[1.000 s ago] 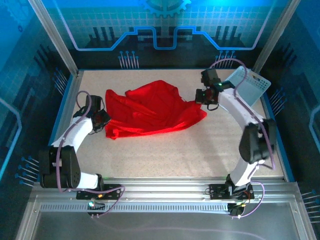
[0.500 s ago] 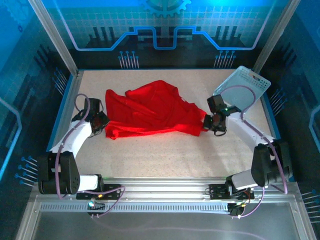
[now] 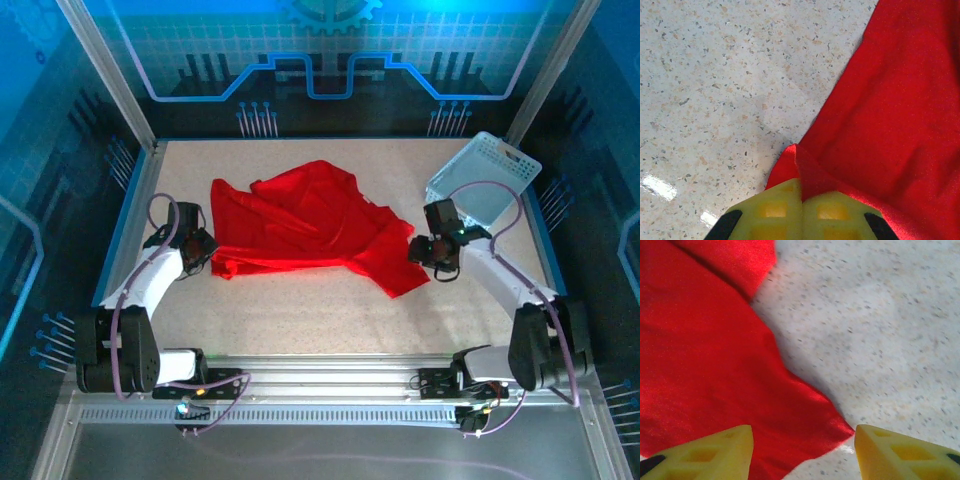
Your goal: Fold the inside-out t-shirt
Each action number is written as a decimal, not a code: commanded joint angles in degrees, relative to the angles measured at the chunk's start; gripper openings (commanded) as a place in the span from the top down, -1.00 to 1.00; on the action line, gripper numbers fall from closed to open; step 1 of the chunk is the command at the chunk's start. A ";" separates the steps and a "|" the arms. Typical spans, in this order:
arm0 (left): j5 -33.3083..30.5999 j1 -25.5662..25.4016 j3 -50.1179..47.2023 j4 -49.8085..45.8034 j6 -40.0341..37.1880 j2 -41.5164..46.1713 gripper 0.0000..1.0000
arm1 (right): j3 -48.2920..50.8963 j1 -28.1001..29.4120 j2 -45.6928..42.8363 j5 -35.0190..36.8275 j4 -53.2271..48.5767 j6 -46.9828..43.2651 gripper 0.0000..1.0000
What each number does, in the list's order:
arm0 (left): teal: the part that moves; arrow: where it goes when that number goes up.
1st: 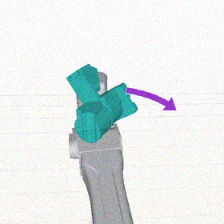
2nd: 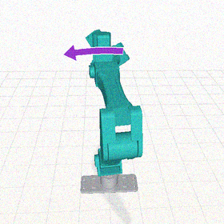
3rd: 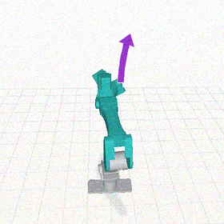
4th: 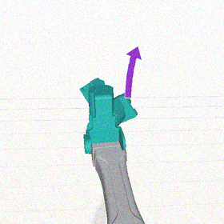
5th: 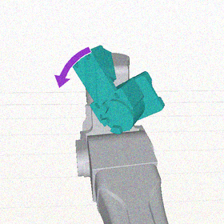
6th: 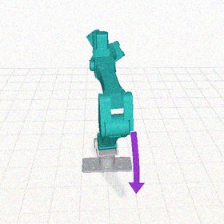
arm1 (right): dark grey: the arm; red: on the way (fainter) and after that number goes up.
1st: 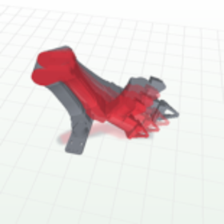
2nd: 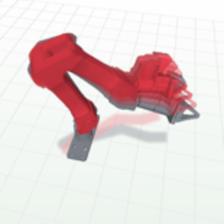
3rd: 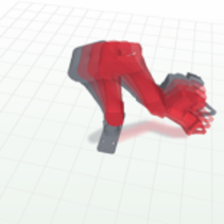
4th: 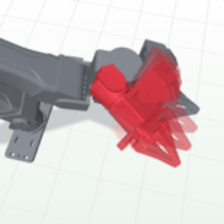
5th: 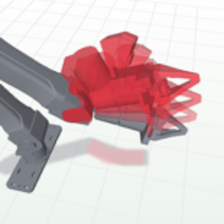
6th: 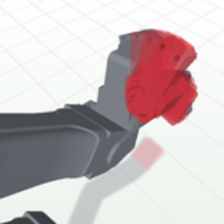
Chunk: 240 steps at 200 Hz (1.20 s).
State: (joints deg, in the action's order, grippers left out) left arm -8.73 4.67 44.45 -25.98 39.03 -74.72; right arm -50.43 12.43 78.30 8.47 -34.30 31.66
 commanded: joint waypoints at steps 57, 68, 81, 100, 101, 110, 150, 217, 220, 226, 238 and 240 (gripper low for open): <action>-0.06 0.61 0.84 0.14 0.18 0.90 1.00 | -0.54 -1.73 11.45 0.32 -0.15 1.64 -0.08; 0.02 0.61 1.13 -0.03 0.17 0.76 1.00 | -0.76 -1.32 11.91 0.50 -0.39 1.87 -0.07; 0.04 0.61 1.19 -0.13 0.15 0.63 1.00 | -1.45 -0.60 12.77 1.71 -1.83 2.71 -0.06; 0.19 0.63 1.23 -0.04 0.34 0.71 1.00 | -1.62 0.19 13.99 3.96 -3.80 4.33 -0.06; 0.20 0.62 1.24 -0.04 0.35 0.71 1.00 | -1.61 0.21 14.03 4.07 -3.82 4.44 -0.06; 0.37 0.61 1.13 0.08 0.35 0.84 1.00 | -1.06 0.40 14.30 4.67 -4.02 5.18 -0.05; 0.90 0.61 0.98 0.71 0.36 0.89 1.00 | -0.28 2.88 15.49 2.89 -2.62 6.54 0.18; 1.25 0.61 2.48 -0.04 0.18 2.27 1.00 | -0.76 3.33 6.91 8.17 -6.65 7.26 1.00; 1.22 0.61 2.53 -0.10 0.17 2.34 1.00 | -0.84 3.15 6.14 8.15 -6.92 7.08 1.00; 1.26 0.63 2.68 -0.26 0.29 2.56 1.00 | -1.01 2.95 4.24 8.22 -7.34 6.58 1.00; 1.57 0.61 3.42 -0.70 0.40 3.05 1.00 | -2.11 2.39 0.57 8.74 -9.25 5.82 1.00; 1.56 0.61 3.67 -0.86 0.32 3.19 1.00 | -2.36 2.37 -0.14 8.86 -9.65 5.68 1.00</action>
State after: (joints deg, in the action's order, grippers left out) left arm -8.05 4.73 44.84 -25.74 39.03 -73.91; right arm -51.33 15.90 85.12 14.15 -38.98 38.24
